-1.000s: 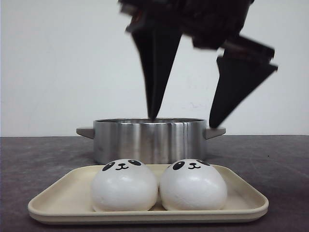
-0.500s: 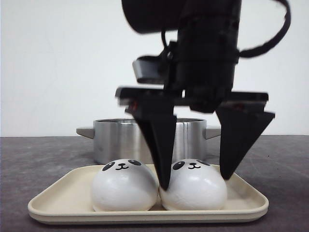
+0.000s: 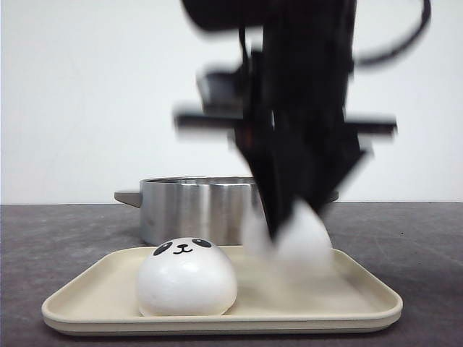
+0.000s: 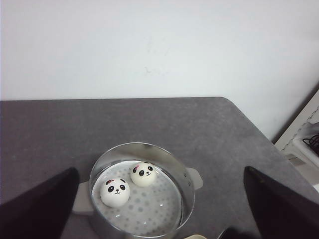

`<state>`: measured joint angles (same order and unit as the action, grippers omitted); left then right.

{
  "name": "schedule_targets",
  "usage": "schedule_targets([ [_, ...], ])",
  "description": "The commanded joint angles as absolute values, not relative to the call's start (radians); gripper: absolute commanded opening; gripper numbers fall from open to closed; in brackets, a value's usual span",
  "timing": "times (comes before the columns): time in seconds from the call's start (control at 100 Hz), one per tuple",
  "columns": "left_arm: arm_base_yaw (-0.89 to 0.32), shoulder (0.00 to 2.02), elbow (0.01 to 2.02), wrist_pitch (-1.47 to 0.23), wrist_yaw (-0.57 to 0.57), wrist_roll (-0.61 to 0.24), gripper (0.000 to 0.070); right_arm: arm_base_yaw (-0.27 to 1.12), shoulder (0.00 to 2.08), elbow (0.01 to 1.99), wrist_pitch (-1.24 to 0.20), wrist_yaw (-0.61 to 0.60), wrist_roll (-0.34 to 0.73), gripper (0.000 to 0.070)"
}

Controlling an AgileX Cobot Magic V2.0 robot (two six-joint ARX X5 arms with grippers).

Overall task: Steam buns
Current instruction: 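Lift the bun, lower it into the pot, open the right gripper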

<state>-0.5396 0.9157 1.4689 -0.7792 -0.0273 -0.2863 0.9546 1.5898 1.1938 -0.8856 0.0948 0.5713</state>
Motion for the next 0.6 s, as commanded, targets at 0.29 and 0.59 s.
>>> schedule_targets([
  [0.29,-0.545,0.925,1.485,-0.685,-0.026,-0.278,0.0633,0.894,1.505,1.666,-0.817,0.263,0.316,0.0007],
  [0.59,-0.545,0.935,1.485,-0.677,-0.026,-0.279,0.0633,0.69,1.67,1.713,-0.767,0.16,0.271,0.0007],
])
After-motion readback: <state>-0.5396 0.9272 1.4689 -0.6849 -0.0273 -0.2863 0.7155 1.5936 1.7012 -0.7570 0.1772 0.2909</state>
